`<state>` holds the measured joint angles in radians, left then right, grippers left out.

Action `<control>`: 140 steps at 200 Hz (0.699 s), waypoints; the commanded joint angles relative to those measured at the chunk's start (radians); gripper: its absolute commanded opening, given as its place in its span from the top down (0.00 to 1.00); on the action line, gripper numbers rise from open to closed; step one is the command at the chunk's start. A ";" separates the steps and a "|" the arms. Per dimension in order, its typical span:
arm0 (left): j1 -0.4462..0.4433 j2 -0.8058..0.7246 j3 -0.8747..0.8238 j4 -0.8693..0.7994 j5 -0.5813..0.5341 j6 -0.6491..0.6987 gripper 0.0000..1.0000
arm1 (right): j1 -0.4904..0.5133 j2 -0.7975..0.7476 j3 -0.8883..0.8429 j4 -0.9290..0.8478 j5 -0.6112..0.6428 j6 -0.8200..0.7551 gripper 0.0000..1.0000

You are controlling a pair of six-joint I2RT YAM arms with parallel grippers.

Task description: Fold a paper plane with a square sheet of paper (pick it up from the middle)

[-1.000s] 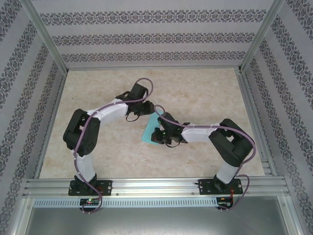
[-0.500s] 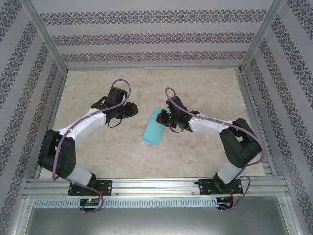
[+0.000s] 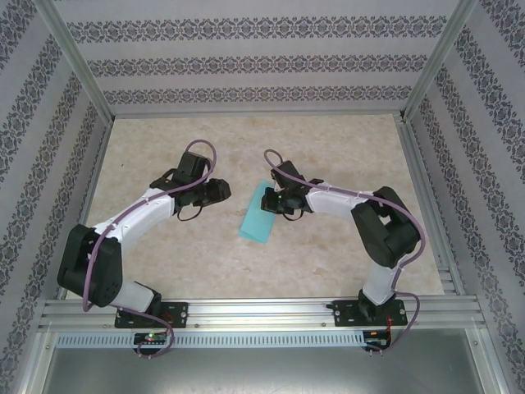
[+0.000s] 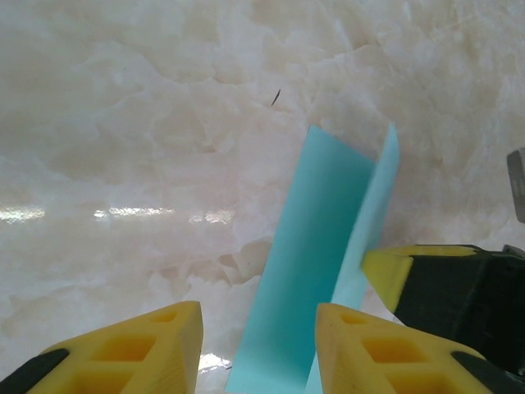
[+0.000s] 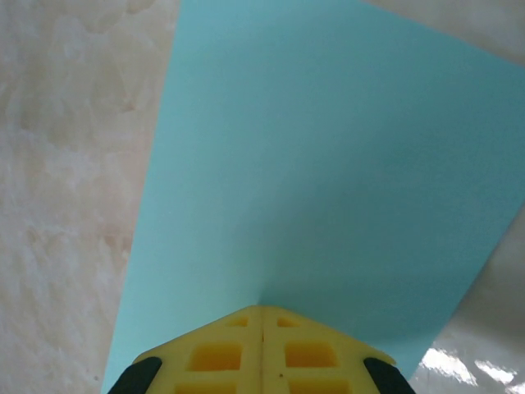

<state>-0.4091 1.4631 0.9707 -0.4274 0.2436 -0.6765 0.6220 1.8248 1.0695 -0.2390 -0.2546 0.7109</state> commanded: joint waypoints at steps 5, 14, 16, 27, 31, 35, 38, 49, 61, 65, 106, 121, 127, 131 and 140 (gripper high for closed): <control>-0.043 0.019 -0.011 0.034 0.032 -0.023 0.59 | 0.004 0.069 0.068 -0.010 0.038 -0.024 0.97; -0.052 0.025 -0.015 0.048 0.037 -0.032 0.60 | 0.001 0.088 0.082 -0.016 0.053 -0.020 0.97; -0.055 0.027 -0.015 0.050 0.039 -0.034 0.60 | 0.002 0.090 0.083 -0.016 0.058 -0.018 0.97; -0.067 0.038 -0.013 0.062 0.050 -0.043 0.61 | -0.003 0.101 0.086 -0.011 0.080 -0.005 0.97; -0.073 0.041 -0.012 0.065 0.052 -0.046 0.61 | -0.005 0.102 0.086 -0.011 0.086 -0.002 0.97; -0.079 0.043 -0.009 0.068 0.054 -0.046 0.61 | -0.007 0.103 0.086 -0.010 0.095 0.003 0.97; -0.085 0.047 -0.007 0.068 0.054 -0.047 0.61 | -0.010 0.105 0.085 -0.011 0.102 0.007 0.97; -0.101 0.053 -0.002 0.072 0.056 -0.051 0.61 | -0.019 0.105 0.081 -0.014 0.128 0.020 0.97; -0.120 0.060 0.002 0.077 0.057 -0.059 0.61 | -0.030 0.101 0.072 -0.023 0.153 0.038 0.97; -0.127 0.063 0.002 0.079 0.060 -0.060 0.61 | -0.034 0.098 0.066 -0.024 0.158 0.043 0.97; -0.209 0.099 0.006 0.119 0.075 -0.094 0.62 | -0.068 0.044 0.001 -0.057 0.253 0.121 0.97; -0.241 0.121 0.009 0.148 0.089 -0.111 0.62 | -0.073 0.021 -0.025 -0.079 0.287 0.162 0.97; -0.253 0.131 0.012 0.156 0.092 -0.115 0.62 | -0.076 0.010 -0.038 -0.074 0.290 0.170 0.97; -0.263 0.137 0.013 0.160 0.091 -0.118 0.62 | -0.076 0.001 -0.047 -0.067 0.288 0.172 0.97; -0.282 0.154 0.017 0.167 0.092 -0.123 0.63 | -0.076 -0.016 -0.061 -0.063 0.286 0.176 0.97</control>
<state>-0.6437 1.5784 0.9623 -0.3283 0.3119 -0.7628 0.5549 1.8618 1.0561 -0.2668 -0.0402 0.8284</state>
